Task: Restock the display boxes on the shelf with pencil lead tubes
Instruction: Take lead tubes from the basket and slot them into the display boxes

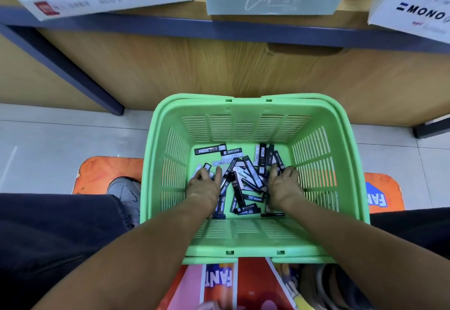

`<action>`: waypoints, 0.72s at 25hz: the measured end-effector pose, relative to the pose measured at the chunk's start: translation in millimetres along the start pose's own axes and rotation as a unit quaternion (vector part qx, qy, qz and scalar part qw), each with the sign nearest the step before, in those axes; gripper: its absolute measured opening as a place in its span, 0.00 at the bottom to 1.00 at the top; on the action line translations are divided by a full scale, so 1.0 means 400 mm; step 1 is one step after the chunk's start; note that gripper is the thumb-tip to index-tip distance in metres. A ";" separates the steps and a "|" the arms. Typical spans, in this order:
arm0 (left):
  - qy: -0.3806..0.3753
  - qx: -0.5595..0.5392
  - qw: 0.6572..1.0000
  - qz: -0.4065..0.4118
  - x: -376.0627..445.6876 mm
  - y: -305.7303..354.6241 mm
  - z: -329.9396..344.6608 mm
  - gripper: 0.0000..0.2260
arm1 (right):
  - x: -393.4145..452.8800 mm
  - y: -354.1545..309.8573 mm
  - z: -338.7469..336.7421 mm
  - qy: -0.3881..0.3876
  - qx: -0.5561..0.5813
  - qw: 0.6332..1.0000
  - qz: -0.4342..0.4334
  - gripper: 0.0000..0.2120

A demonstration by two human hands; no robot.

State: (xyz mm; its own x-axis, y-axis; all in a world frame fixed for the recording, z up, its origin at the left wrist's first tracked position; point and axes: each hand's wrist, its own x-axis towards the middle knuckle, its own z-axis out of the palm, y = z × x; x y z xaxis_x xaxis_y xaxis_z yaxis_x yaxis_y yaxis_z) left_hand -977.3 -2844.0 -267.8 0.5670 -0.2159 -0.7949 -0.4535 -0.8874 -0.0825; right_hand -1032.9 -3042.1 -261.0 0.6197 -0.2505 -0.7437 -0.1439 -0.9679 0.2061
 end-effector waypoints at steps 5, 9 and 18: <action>0.013 -0.047 0.998 0.031 -0.006 -0.018 -0.010 0.66 | 0.003 -0.013 -0.007 0.032 0.015 0.999 -0.030 0.51; 0.045 -0.148 0.988 0.026 -0.010 -0.006 -0.013 0.58 | -0.003 -0.046 -0.027 0.046 0.109 0.989 -0.088 0.42; 0.078 -0.365 0.917 -0.139 0.015 0.064 -0.055 0.44 | 0.035 -0.034 -0.061 0.000 0.327 0.944 0.048 0.41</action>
State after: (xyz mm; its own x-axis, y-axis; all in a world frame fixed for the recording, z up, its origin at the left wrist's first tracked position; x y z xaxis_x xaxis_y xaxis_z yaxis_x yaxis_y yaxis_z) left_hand -970.2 -2876.9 -261.6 0.7084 0.0544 -0.7037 0.2720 -0.9410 0.2011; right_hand -1003.3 -3031.9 -258.9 0.5796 -0.3379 -0.7415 -0.6445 -0.7469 -0.1634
